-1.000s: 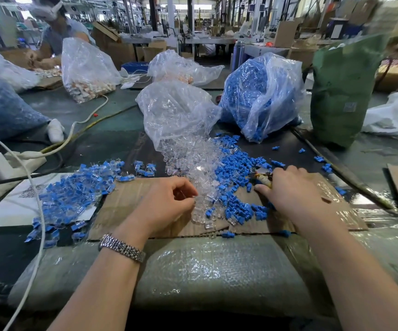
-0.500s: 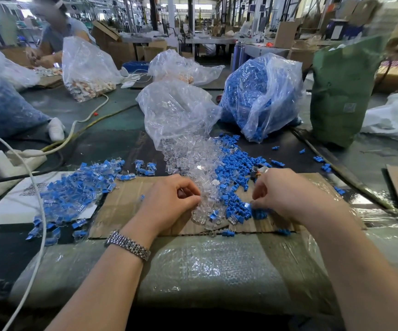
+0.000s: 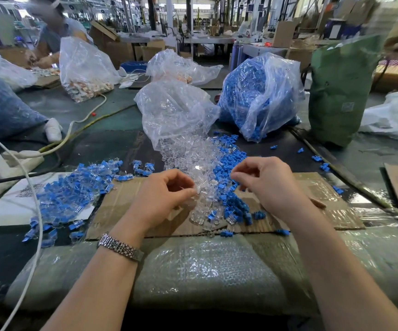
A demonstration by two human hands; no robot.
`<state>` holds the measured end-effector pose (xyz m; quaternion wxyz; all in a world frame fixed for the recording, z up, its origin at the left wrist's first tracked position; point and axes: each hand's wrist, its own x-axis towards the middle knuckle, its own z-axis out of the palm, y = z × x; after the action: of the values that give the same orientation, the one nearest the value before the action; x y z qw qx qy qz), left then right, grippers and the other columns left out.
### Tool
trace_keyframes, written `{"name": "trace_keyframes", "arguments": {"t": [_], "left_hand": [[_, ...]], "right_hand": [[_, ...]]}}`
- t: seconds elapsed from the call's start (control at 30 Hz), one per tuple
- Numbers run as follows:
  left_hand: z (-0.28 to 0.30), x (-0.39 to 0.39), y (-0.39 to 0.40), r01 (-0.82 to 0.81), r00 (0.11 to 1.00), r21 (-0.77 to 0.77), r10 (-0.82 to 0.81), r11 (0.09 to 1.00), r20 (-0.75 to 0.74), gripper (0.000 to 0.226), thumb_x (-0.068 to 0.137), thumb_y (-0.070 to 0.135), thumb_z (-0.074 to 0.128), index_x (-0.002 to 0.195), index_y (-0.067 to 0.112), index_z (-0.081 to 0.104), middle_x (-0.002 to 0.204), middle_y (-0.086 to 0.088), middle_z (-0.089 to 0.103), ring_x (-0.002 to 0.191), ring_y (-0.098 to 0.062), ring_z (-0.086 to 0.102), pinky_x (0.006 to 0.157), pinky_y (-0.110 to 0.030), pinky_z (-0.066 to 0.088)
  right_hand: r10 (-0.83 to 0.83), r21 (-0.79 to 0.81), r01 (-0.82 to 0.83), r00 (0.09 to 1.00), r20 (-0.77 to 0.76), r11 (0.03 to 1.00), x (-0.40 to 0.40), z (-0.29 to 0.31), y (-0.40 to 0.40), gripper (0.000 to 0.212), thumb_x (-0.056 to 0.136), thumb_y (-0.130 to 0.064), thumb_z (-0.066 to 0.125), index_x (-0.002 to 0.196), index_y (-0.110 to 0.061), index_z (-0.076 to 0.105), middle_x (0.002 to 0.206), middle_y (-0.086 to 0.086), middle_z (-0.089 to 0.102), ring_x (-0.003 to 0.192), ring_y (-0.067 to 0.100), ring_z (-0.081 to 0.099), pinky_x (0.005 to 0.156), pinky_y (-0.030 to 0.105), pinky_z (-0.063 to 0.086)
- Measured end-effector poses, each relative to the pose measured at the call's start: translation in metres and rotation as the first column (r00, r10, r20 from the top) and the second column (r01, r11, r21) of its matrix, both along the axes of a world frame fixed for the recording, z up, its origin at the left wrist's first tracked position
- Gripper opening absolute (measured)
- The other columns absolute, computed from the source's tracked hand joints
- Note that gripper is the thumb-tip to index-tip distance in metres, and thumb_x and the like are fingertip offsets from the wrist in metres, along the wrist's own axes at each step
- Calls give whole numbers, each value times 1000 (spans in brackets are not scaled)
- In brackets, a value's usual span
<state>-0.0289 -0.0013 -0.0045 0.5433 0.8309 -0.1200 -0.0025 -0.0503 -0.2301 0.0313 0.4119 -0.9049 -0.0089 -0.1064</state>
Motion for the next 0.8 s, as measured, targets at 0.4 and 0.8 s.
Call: {"name": "trace_keyframes", "arguments": {"t": [0.4,0.8], "left_hand": [[-1,4,5,145,937,-489,-278,860,-211,25,82,21,77,107,17,79,112,-16,75,97,-22,72,86,-35,60],[3,0,6,111,942,-486,-248,867,-228,29,74,16,81,103,10,79,101,-18,76,93,-25,71,83,-37,61]], "right_hand": [[241,58,-253,956,166,966,-2,-2,33,11,95,-19,69,90,-28,71,79,-12,70,78,5,67,76,24,55],[293,-156,-268,941,171,951,-11,2,44,4,97,-24,66,101,-24,66,92,-11,65,83,8,63,80,38,56]]}}
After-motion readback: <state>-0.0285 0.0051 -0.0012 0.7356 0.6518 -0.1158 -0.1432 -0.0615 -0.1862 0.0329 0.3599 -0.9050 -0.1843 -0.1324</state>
